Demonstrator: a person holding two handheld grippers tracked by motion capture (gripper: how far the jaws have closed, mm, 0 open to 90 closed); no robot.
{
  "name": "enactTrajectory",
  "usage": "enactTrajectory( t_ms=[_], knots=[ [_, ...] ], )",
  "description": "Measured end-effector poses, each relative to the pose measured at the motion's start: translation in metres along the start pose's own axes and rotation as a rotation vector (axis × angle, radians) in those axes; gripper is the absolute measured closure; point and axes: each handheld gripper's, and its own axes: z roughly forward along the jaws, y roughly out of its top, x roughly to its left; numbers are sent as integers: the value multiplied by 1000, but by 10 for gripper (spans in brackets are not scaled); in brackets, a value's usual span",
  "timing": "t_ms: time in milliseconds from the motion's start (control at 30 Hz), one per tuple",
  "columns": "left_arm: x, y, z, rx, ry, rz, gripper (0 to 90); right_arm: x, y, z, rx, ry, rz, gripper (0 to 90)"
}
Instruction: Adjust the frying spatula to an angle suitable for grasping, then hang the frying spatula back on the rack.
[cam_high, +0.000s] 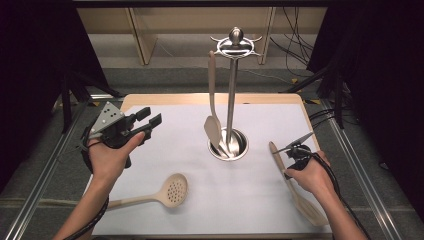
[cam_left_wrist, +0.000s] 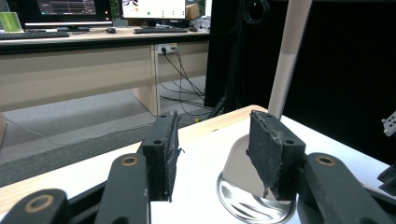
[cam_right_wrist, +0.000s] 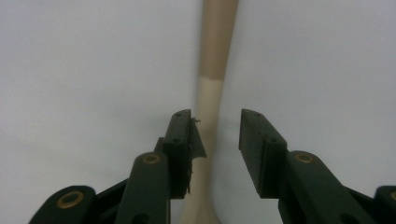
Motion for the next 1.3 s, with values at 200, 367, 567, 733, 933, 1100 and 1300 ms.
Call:
enactTrajectory(
  t_ms=[200,367,567,733,933,1100,1300],
  knots=[
    [0,0,0,-1,-4,3,521,0,0,0,-1,-4,8,650],
    [-1,0,-2,-4,-7,4,521,0,3,3,32,0,18,648],
    [-1,0,-1,-1,-4,5,520,-5,9,10,92,58,14,662],
    [-4,2,2,0,-14,10,521,-6,11,15,124,68,42,678],
    [-5,0,4,4,-23,13,519,-6,10,21,121,30,41,689],
    [-4,0,4,4,-25,15,519,-3,11,24,127,19,45,711],
    [-4,0,4,4,-24,13,519,0,16,25,163,20,45,768]
  ],
)
